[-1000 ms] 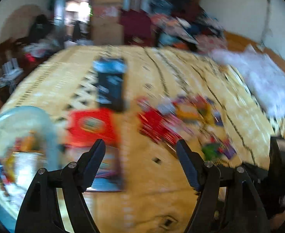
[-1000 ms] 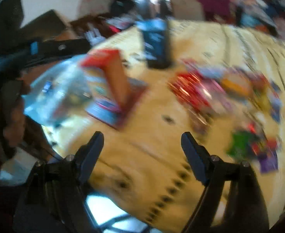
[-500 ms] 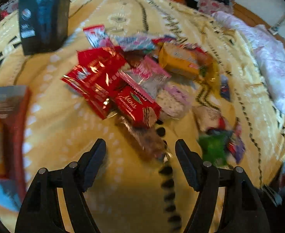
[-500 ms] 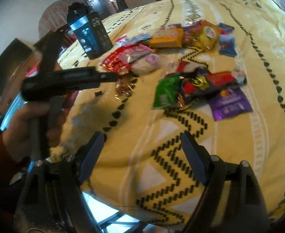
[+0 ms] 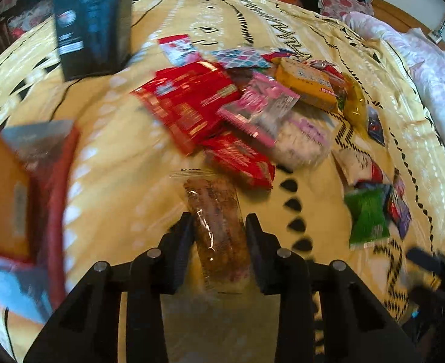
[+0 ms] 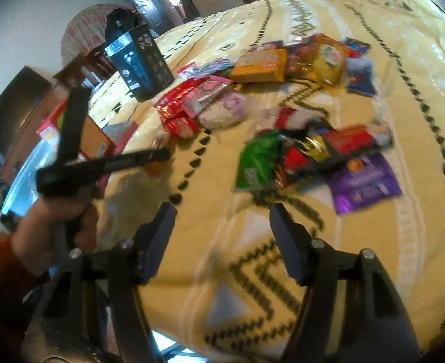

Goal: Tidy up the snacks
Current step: 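Grasp the green packet with the right tool while the left tool grasps the clear cake bar, then carry both held packets up and over the clear glass bowl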

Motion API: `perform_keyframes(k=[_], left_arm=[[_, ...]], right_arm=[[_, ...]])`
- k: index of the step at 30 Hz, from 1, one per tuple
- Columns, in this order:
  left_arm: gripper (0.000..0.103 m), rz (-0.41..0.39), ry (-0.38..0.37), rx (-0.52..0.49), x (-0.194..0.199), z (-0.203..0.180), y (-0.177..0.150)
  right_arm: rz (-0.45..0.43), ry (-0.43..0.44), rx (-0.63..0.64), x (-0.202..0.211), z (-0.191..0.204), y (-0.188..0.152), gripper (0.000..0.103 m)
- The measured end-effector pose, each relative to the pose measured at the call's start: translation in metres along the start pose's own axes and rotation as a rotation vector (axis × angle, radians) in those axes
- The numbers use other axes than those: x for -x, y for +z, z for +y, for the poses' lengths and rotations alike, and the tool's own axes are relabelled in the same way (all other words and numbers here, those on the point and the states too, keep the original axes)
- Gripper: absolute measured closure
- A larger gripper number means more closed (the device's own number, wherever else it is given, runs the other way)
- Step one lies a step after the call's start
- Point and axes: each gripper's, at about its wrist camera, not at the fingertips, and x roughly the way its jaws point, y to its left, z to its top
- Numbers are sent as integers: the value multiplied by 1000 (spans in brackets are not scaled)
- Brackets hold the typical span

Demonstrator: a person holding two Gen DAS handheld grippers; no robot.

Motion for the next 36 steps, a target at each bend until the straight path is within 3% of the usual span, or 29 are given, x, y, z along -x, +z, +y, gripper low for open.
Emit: perform_keyframes(k=[4, 7, 9, 10, 16, 22, 28, 31, 33, 36], left_arm=[[70, -14, -11, 18, 15, 11, -10], [70, -24, -24, 9, 18, 12, -11], [70, -26, -47, 10, 20, 14, -11], [70, -29, -65, 6, 21, 14, -12], [70, -11, -146, -29, 20, 15, -19], [70, -12, -137, -28, 12, 12, -23], [61, -33, -89, -42, 5, 8, -25], [61, -33, -60, -66, 3, 4, -26], [69, -36, -37, -78, 5, 2, -26], [69, -36, -39, -72, 13, 4, -26]], right_arm=[[7, -128, 31, -29, 2, 21, 37], [27, -166, 24, -48, -4, 32, 38], [45, -159, 46, -59, -2, 35, 49], [55, -152, 59, -62, 0, 34, 66], [83, -23, 93, -58, 16, 18, 66], [87, -46, 88, -57, 13, 9, 63], [110, -52, 110, -62, 17, 10, 56], [141, -81, 132, -71, 19, 6, 57], [136, -107, 146, -73, 21, 6, 61], [122, -105, 130, -69, 21, 6, 64]])
